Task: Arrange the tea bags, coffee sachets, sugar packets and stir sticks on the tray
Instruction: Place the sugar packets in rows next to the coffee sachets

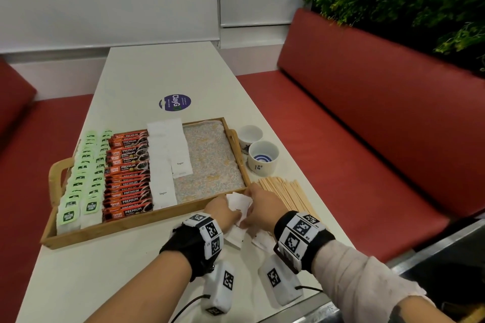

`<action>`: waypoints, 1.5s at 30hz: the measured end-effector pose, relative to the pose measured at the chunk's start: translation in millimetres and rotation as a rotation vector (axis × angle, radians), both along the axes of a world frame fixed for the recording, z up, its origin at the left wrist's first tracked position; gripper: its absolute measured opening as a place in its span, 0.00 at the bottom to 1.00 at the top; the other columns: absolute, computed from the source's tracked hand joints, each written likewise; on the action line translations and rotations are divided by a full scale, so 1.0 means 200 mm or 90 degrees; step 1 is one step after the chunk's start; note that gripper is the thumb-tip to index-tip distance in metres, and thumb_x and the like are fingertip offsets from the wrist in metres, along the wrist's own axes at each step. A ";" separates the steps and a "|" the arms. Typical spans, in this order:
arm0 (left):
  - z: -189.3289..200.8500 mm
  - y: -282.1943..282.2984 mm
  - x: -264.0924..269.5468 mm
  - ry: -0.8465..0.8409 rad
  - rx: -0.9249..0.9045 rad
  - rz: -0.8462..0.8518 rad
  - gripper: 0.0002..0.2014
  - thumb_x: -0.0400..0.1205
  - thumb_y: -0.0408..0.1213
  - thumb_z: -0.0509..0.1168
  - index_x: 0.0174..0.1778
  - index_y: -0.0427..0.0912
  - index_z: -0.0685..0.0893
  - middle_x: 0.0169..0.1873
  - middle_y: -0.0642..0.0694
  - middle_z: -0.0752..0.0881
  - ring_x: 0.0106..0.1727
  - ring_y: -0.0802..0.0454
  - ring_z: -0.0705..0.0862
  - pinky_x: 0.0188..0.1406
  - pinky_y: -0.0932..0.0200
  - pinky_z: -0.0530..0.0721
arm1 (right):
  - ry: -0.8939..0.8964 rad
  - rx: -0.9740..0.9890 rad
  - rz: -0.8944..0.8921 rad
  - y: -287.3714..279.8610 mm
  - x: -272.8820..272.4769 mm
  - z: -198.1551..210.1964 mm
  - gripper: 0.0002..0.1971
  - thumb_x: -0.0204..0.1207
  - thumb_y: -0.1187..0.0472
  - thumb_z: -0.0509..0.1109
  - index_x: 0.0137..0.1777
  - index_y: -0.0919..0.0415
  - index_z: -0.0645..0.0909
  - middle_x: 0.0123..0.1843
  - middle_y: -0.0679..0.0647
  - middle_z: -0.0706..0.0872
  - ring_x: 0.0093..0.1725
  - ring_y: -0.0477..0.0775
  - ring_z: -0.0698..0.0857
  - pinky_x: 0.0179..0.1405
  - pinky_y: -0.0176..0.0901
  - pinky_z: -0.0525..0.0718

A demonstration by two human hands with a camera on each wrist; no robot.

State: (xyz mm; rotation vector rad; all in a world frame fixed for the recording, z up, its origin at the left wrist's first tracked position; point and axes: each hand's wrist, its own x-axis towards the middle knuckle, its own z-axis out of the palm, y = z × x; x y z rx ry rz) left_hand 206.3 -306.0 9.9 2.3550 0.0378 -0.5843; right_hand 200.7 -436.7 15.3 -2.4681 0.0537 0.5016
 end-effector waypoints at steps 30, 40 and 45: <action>0.18 0.54 0.15 -0.101 -0.599 0.471 0.08 0.87 0.33 0.58 0.61 0.42 0.75 0.56 0.46 0.84 0.56 0.44 0.85 0.40 0.50 0.89 | -0.018 0.185 0.040 0.33 0.26 0.16 0.12 0.73 0.54 0.76 0.38 0.61 0.79 0.38 0.60 0.89 0.30 0.53 0.83 0.40 0.53 0.86; 0.16 0.81 0.30 -0.117 -0.615 0.534 0.11 0.86 0.34 0.59 0.64 0.40 0.76 0.62 0.41 0.83 0.59 0.42 0.84 0.45 0.48 0.89 | 0.030 0.020 0.074 0.48 0.55 0.16 0.17 0.80 0.51 0.68 0.32 0.58 0.75 0.30 0.53 0.83 0.27 0.48 0.81 0.43 0.43 0.81; 0.14 0.88 0.36 -0.118 -0.613 0.532 0.10 0.86 0.35 0.60 0.62 0.41 0.76 0.61 0.40 0.83 0.57 0.43 0.86 0.40 0.52 0.90 | 0.057 -0.083 0.092 0.56 0.65 0.14 0.16 0.79 0.50 0.70 0.35 0.60 0.77 0.38 0.56 0.83 0.36 0.54 0.80 0.43 0.44 0.79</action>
